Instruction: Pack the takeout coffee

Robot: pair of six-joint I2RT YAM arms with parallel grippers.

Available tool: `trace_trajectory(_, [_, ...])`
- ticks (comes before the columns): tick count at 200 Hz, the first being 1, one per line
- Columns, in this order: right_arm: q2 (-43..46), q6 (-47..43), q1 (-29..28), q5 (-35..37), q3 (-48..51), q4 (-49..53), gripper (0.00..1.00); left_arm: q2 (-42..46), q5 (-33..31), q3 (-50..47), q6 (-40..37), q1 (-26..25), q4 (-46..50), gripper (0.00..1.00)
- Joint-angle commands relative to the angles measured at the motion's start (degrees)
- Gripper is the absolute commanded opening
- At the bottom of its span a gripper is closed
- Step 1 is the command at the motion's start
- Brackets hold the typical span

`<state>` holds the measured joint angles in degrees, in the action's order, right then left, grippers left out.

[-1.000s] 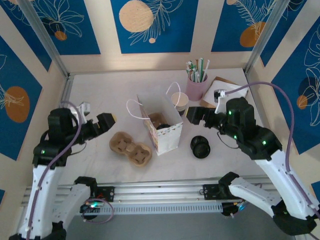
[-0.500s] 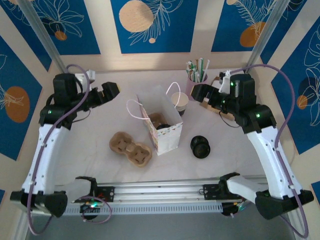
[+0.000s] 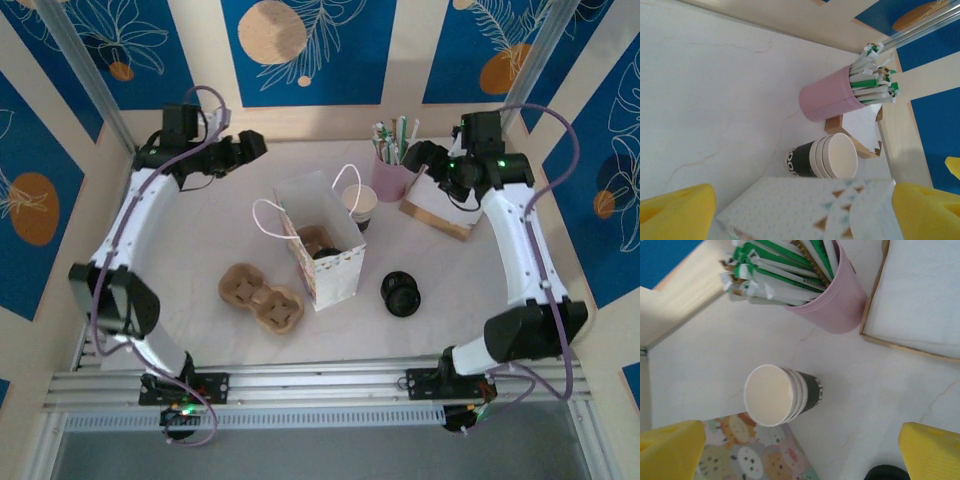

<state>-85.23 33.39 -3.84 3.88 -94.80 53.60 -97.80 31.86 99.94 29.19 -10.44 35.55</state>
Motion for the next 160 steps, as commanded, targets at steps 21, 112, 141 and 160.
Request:
trace_trajectory(21, [-9.9, -3.3, 0.9, 7.3, -7.9, 5.7, 0.92, -16.1, 3.2, 18.6, -4.9, -4.8, 2.9, 0.82])
trace_trajectory(112, [-32.2, -6.8, 6.1, 9.4, -22.4, 12.6, 0.63, -33.3, 8.1, 33.8, -11.6, -10.7, -4.0, 0.69])
trace_trajectory(141, [-36.2, -7.3, 7.3, 10.2, -24.0, 13.3, 0.5, -37.4, 8.1, 36.6, -12.6, -11.5, -4.7, 0.61])
trace_trajectory(160, [-38.5, -7.8, 7.7, 9.7, -24.9, 13.7, 0.5, -38.7, 8.5, 36.6, -13.8, -12.8, -5.9, 0.58])
